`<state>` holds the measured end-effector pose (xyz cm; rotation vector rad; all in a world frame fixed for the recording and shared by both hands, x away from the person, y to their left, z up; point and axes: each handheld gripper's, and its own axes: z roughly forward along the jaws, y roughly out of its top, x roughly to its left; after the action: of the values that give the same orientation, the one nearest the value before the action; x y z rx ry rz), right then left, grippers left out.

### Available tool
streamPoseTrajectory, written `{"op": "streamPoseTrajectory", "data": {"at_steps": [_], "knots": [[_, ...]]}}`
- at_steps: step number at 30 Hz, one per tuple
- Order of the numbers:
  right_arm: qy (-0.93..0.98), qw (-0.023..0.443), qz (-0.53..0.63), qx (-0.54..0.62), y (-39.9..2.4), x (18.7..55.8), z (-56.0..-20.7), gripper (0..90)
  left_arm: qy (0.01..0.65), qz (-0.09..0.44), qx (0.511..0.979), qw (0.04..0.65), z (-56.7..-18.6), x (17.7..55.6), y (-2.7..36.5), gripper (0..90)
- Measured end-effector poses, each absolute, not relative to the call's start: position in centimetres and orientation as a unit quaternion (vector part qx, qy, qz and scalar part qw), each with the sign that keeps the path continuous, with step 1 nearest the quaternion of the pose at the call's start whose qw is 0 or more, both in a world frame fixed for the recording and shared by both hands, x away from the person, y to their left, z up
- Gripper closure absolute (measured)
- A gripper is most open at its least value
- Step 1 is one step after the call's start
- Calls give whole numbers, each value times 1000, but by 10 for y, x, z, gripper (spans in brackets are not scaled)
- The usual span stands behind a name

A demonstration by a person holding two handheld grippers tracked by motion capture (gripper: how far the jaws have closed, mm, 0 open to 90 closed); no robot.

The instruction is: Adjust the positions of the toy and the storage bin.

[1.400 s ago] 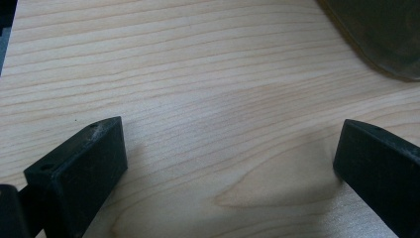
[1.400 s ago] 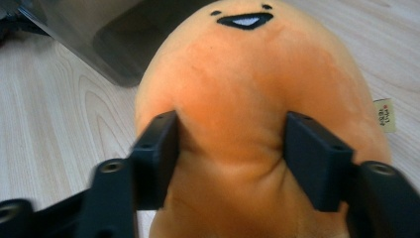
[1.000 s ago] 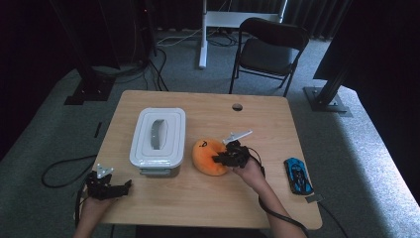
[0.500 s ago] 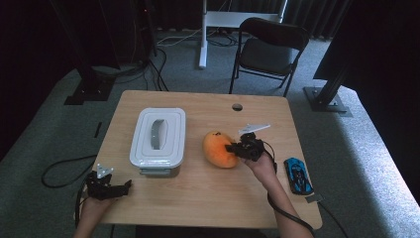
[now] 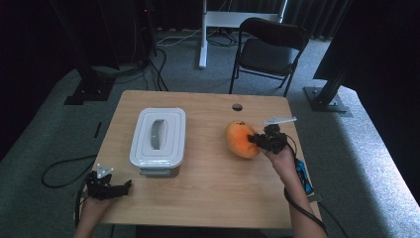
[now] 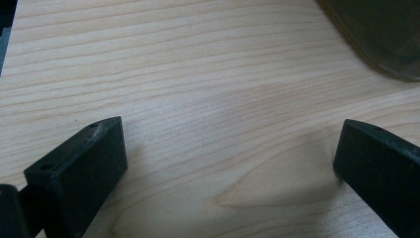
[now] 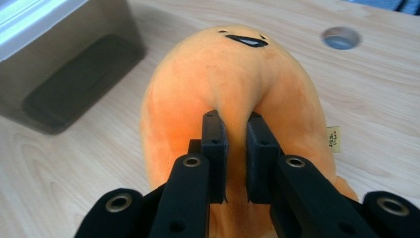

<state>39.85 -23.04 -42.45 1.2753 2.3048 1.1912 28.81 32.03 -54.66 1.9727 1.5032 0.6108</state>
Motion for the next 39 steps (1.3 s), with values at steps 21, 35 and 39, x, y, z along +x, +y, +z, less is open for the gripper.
{"op": "streamPoseTrajectory", "data": {"at_steps": [21, 35, 39], "knots": [[725, 178, 373, 550, -324, 432, -415, 814, 563, 229, 739, 289, -547, 288, 320, 5], [713, 142, 352, 589, -326, 452, -461, 758, 563, 229, 739, 289, -547, 288, 320, 5], [711, 147, 357, 587, -323, 447, -460, 662, 564, 229, 739, 289, -547, 288, 320, 5]]}}
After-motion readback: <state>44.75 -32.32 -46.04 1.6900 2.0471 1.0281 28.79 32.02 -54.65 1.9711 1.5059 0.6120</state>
